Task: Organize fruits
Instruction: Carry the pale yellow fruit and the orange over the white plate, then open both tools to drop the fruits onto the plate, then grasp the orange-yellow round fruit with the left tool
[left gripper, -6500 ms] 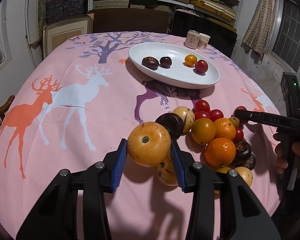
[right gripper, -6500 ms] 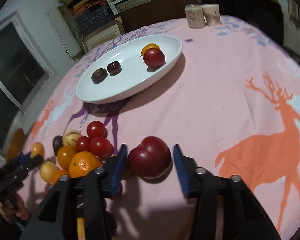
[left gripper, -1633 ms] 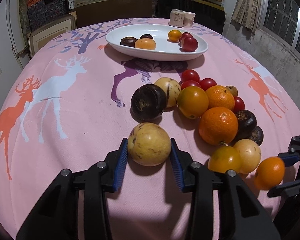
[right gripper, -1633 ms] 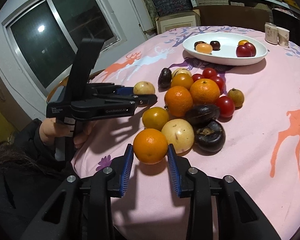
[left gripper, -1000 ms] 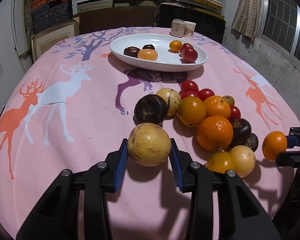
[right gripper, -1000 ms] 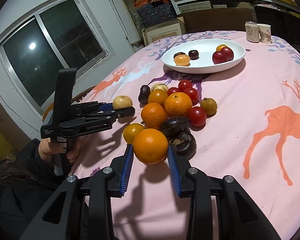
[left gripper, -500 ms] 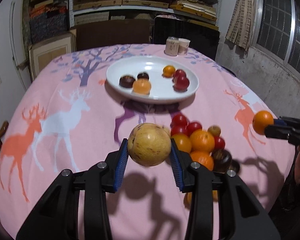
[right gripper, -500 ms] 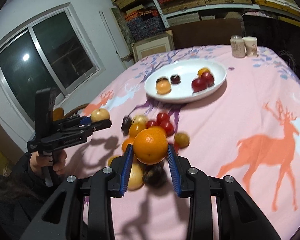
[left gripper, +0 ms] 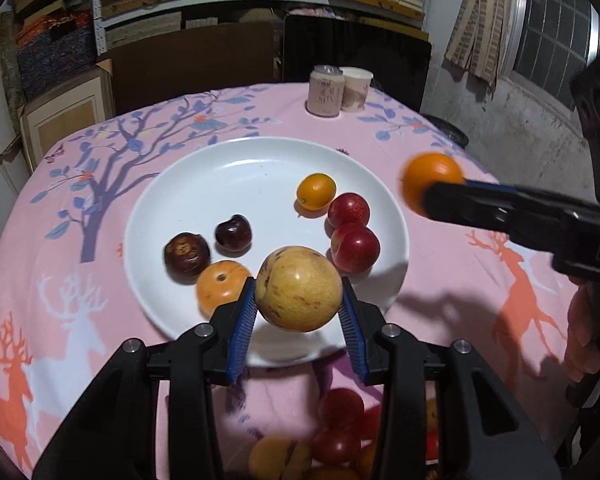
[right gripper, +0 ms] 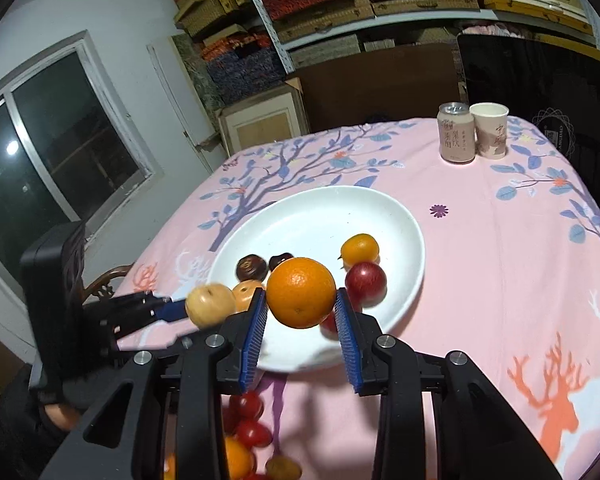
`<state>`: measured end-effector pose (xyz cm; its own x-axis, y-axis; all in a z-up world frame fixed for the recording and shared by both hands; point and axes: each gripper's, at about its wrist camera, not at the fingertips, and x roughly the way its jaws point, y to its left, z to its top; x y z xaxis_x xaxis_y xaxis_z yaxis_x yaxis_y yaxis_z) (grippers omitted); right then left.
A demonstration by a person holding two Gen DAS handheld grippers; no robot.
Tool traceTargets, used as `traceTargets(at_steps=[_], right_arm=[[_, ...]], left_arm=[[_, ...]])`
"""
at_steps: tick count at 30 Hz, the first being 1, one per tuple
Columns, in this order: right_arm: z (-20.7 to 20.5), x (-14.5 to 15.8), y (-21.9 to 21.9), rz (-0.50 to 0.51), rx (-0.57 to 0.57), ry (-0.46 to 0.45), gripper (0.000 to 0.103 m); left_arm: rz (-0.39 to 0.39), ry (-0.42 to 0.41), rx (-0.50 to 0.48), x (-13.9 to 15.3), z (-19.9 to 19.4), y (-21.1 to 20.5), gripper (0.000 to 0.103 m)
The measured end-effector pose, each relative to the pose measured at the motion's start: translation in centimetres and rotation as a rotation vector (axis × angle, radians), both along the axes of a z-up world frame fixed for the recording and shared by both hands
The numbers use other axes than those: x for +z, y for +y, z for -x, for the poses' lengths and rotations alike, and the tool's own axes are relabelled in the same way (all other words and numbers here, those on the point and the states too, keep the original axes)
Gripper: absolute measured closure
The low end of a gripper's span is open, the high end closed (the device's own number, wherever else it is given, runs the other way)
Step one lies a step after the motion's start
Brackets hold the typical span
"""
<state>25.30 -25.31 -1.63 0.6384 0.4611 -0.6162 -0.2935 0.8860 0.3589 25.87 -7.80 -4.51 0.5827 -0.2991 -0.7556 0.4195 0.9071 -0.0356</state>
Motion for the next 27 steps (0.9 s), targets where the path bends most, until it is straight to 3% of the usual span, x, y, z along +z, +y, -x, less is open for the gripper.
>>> traceTargets(at_steps=[4, 6, 7, 9, 11, 13, 17, 19, 27], right_arm=[[-2.8, -1.5, 0.9, 0.000, -0.005, 0.036, 0.066], [-2.9, -1.7, 0.9, -0.016, -0.023, 0.027, 0.046], [-2.8, -1.6, 0.8, -0.022, -0.029, 0.019, 0.044], [-2.4, -1.4, 0.8, -0.027, -0.025, 0.012, 0.044], [-1.6, -1.4, 0.5, -0.025, -0.029, 0.008, 0.044], [-0.7, -1.3, 0.1, -0.037, -0.036, 0.010, 0.044], [2.6, -1.1, -1.3, -0.072, -0.055, 0.006, 0.044], [4.5, -1.3, -1.9, -0.079, -0.060, 0.006, 0.044], [12.4, -4.1, -3.4, -0.098, -0.109, 0.021, 0.043]], left_arm=[[-0.022, 0.054, -0.009, -1.8, -1.7, -1.1, 0.063], [-0.019, 0.065, -0.004, -2.0, -2.0, -1.1, 0.061], [-0.019, 0.059, -0.005, -2.0, -1.9, -1.0, 0.058], [-0.026, 0.016, 0.008, -1.3, -1.3, -0.6, 0.039], [-0.012, -0.019, 0.016, -0.3, -0.5, -0.1, 0.032], [-0.001, -0.036, 0.022, 0.5, 0.3, 0.5, 0.032], [0.011, -0.061, 0.017, 1.7, 3.4, 2.2, 0.030], [0.011, -0.073, 0.011, 2.0, 5.5, 3.1, 0.020], [-0.028, -0.066, -0.078, 0.9, 15.9, 5.7, 0.019]])
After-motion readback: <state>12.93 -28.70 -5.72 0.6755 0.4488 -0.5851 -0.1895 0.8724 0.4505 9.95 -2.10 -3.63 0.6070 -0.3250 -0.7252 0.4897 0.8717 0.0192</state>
